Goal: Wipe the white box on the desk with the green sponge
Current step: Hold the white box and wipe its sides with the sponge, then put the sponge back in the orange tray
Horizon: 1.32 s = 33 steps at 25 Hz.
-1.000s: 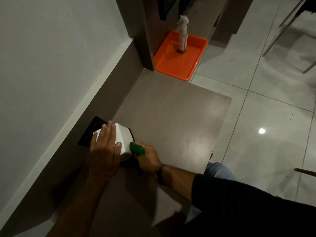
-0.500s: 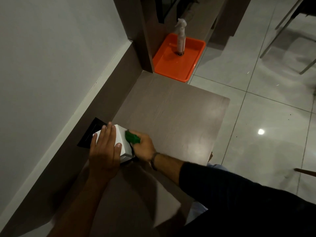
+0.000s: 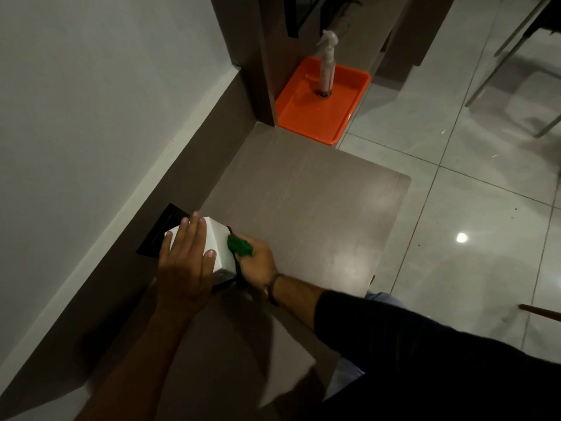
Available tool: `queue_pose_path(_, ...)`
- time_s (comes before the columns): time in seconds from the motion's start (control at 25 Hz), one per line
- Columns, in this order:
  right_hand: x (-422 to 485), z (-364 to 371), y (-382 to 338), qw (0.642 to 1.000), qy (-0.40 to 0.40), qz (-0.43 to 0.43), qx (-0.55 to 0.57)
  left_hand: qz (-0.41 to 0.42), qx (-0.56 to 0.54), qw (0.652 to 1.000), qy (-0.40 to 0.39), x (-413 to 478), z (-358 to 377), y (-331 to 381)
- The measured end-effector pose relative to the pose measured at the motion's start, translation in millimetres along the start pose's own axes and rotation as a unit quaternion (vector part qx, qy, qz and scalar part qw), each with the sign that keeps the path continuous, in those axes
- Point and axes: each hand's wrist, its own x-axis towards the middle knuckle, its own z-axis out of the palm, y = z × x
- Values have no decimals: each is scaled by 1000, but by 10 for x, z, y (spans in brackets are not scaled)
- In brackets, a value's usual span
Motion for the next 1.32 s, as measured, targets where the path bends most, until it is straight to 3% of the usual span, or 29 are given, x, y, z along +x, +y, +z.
queue_pose_path(0.08,197,87,-251,999,6,-31,17,11,2,1000,20,-17,6,10)
queue_pose_path(0.2,43,105,-205,996,-45,-83,-6,1,58,998,24,-86,19,87)
queue_pose_path(0.32,104,-54,-240,990,-73,-101,-61,-140,46,989,-1,-80,-4,393)
queue_pose_path(0.4,228,-37,-404,984,-120,-95,-97,-257,45,965,-9,-69,-23,597)
queue_pose_path(0.52,286,-51,-549,970,-180,-85,-143,-317,33,948,0,-21,-88,749)
queue_pose_path(0.68,187,-113,-680,963,-192,-92,-166,-300,23,953,-27,-115,-85,628)
queue_pose_path(0.76,211,-254,-804,970,-176,-73,-149,-294,-4,956,-1,-93,-150,653)
queue_pose_path(0.96,796,-1266,-1262,953,-153,-144,-219,-246,-53,966,51,789,-138,1228)
queue_pose_path(1.2,2153,-2582,-1692,877,-16,-205,-434,-206,-82,970,-96,2324,740,1898)
queue_pose_path(1.32,2764,-2798,-1728,817,-24,-200,-540,-212,-69,969,-110,2645,1141,1884)
